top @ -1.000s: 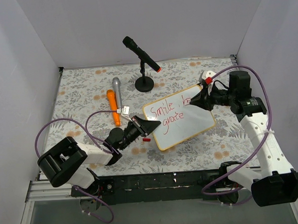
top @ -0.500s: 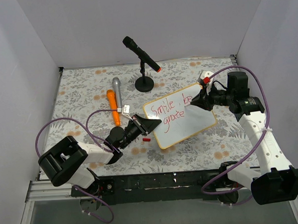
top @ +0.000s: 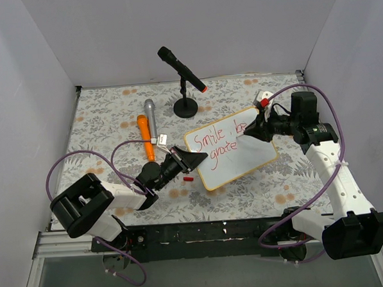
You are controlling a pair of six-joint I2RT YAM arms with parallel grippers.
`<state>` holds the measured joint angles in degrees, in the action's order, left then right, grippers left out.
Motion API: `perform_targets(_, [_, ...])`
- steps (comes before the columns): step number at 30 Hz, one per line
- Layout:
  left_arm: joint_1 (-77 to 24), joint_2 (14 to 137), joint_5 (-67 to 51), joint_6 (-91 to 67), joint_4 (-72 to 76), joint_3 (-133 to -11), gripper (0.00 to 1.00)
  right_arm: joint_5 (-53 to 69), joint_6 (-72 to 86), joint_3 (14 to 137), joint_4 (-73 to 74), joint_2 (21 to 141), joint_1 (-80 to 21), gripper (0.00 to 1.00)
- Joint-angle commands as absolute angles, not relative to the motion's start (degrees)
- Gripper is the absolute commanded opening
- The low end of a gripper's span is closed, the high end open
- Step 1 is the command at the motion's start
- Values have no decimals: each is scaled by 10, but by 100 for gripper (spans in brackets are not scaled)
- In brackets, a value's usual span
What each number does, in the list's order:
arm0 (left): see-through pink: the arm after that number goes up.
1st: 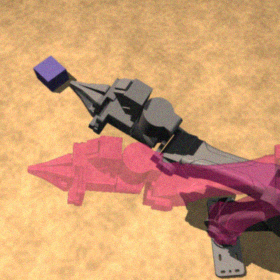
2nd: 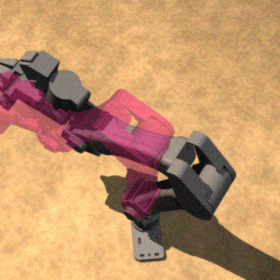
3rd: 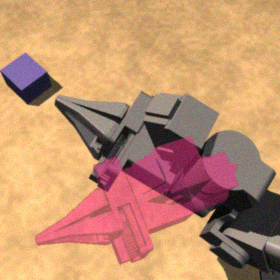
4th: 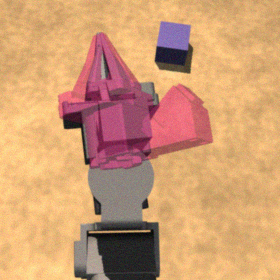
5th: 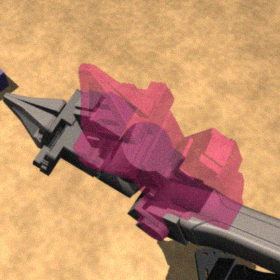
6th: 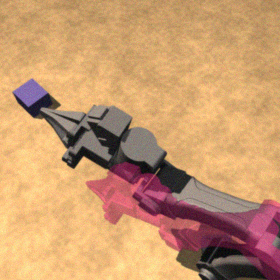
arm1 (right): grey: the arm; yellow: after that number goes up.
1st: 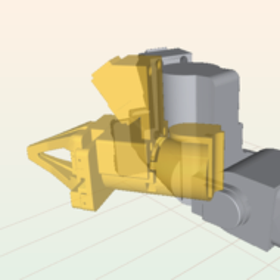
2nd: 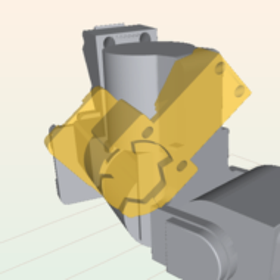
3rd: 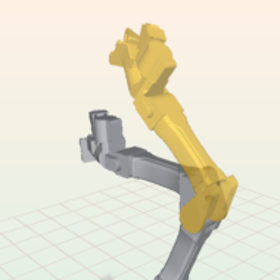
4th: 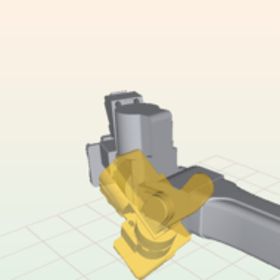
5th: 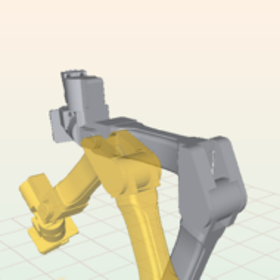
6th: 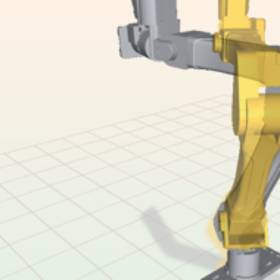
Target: Write a sentence on the whiteboard
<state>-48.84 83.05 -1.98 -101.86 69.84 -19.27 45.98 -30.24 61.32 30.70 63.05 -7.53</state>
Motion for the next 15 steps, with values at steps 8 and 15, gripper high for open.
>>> perform_targets(8, [-485,820,-18,-1028,986,-224,0,468,-331,602,335,621,-77,1])
perform_targets(15, [-483,816,-15,-1027,988,-220,0,456,-351,590,366,602,-76,1])
